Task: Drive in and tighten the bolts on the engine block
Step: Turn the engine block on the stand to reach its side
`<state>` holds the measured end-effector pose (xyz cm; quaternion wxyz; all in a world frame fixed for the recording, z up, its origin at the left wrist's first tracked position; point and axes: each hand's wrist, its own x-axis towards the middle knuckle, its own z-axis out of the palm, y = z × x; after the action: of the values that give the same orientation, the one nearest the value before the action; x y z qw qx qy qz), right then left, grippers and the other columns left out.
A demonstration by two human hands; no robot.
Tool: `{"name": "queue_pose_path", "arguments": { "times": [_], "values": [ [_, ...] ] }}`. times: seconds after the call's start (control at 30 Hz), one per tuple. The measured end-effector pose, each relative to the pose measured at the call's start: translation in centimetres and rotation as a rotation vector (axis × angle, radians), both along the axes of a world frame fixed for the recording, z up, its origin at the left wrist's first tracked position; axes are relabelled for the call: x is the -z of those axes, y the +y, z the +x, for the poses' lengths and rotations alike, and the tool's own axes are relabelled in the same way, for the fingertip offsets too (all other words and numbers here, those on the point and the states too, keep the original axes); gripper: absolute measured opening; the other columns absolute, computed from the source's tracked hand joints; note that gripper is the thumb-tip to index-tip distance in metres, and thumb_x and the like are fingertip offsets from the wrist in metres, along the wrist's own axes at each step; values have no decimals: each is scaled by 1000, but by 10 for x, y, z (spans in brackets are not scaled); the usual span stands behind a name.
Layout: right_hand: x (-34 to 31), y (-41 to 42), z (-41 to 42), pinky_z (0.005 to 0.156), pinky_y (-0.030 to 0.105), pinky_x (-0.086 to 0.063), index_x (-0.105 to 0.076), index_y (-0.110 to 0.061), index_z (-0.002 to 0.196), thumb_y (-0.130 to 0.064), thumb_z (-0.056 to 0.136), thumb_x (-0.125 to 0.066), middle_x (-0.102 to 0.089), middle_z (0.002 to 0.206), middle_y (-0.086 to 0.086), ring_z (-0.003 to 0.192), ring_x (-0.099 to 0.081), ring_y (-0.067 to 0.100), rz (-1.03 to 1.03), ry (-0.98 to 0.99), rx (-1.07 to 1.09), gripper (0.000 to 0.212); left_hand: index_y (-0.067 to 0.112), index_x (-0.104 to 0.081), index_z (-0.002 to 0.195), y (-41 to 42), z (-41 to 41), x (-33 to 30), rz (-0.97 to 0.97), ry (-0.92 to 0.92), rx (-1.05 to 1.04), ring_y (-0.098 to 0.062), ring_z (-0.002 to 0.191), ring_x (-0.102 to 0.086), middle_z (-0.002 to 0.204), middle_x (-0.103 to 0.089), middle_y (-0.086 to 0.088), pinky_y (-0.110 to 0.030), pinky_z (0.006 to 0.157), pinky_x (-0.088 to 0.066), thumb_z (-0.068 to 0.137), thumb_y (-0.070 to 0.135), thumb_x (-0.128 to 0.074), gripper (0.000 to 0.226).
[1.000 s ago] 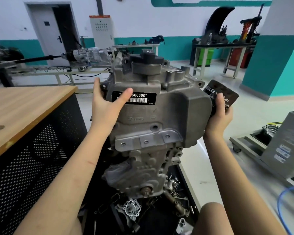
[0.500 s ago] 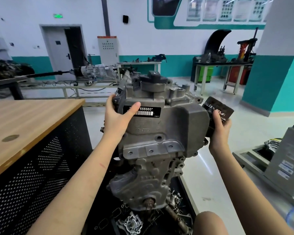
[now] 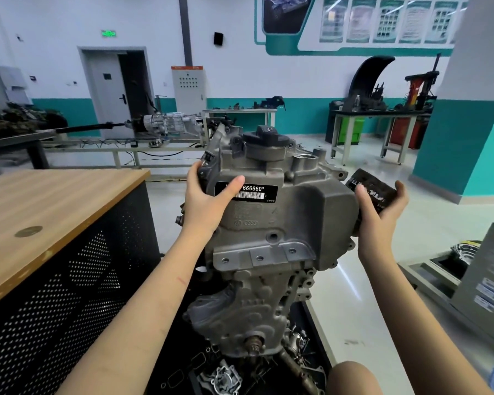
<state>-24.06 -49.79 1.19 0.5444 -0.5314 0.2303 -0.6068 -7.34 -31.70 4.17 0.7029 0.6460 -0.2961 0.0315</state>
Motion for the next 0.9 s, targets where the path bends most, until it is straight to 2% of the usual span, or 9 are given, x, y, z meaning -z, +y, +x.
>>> {"name": "queue_pose_path", "arguments": {
  "times": [0.1, 0.17, 0.27, 0.33, 0.47, 0.57, 0.7, 0.8, 0.9],
  "values": [
    [0, -5, 4, 100, 53, -41, -29, -25, 130, -41, 72, -67, -37, 137, 11, 121, -48, 24, -10, 8, 32, 71, 24, -28, 142, -2, 1, -2, 4, -8, 1, 0, 110, -36, 116, -36, 20, -20, 90, -31, 72, 40, -73, 84],
    [0, -10, 7, 95, 49, -45, -32, -24, 116, -35, 75, -70, -45, 127, 11, 107, -55, 21, -40, 16, 76, 57, 25, -27, 142, -2, 1, -1, 16, -23, 0, 1, 111, -33, 116, -33, 23, -20, 91, -29, 72, 41, -72, 85],
    [5, -17, 10, 85, 32, -50, -34, -23, 106, -30, 78, -72, -51, 108, 3, 87, -55, 11, -83, -13, 140, 48, 25, -26, 142, -2, 2, -1, 22, -28, -2, 2, 112, -31, 118, -32, 21, -20, 92, -28, 71, 42, -72, 86],
    [8, -21, 13, 77, 17, -46, -35, -22, 104, -28, 77, -72, -50, 98, -6, 79, -54, 0, -104, -51, 165, 46, 25, -27, 142, -2, 2, -1, 26, -36, -9, 2, 110, -32, 116, -33, 22, -18, 91, -28, 71, 42, -72, 86],
    [10, -26, 15, 74, 12, -44, -37, -27, 99, -28, 75, -72, -48, 92, -13, 72, -53, -10, -104, -85, 193, 43, 25, -24, 144, -2, -1, -4, 52, -44, -13, -3, 119, -33, 140, -35, 9, -22, 95, -28, 58, 58, -69, 102],
    [11, -28, 15, 73, 9, -42, -35, -33, 92, -27, 74, -71, -47, 92, -14, 71, -51, -13, -113, -100, 205, 40, 25, -25, 144, -3, -1, -6, 58, -59, -20, -10, 128, -32, 146, -33, 4, -25, 97, -26, 44, 70, -61, 115],
    [13, -29, 16, 74, 9, -43, -34, -27, 107, -29, 74, -71, -47, 98, -15, 74, -54, -14, -97, -95, 208, 50, 26, -31, 140, -5, 2, -4, 58, -59, -17, -4, 115, -37, 128, -41, 13, -24, 93, -30, 45, 70, -64, 110],
    [13, -30, 15, 78, 15, -47, -32, -23, 121, -29, 75, -72, -51, 103, -13, 78, -60, -5, -54, -83, 162, 61, 25, -37, 132, -5, 5, -2, 58, -58, -14, -5, 106, -45, 110, -44, 22, -22, 87, -33, 56, 61, -75, 92],
    [14, -30, 14, 83, 23, -49, -29, -19, 131, -30, 76, -72, -54, 107, -7, 82, -61, 2, -43, -69, 146, 71, 25, -39, 127, -6, 6, -3, 71, -65, -24, -4, 101, -48, 103, -45, 25, -21, 84, -35, 56, 59, -73, 86]
  ]
}}
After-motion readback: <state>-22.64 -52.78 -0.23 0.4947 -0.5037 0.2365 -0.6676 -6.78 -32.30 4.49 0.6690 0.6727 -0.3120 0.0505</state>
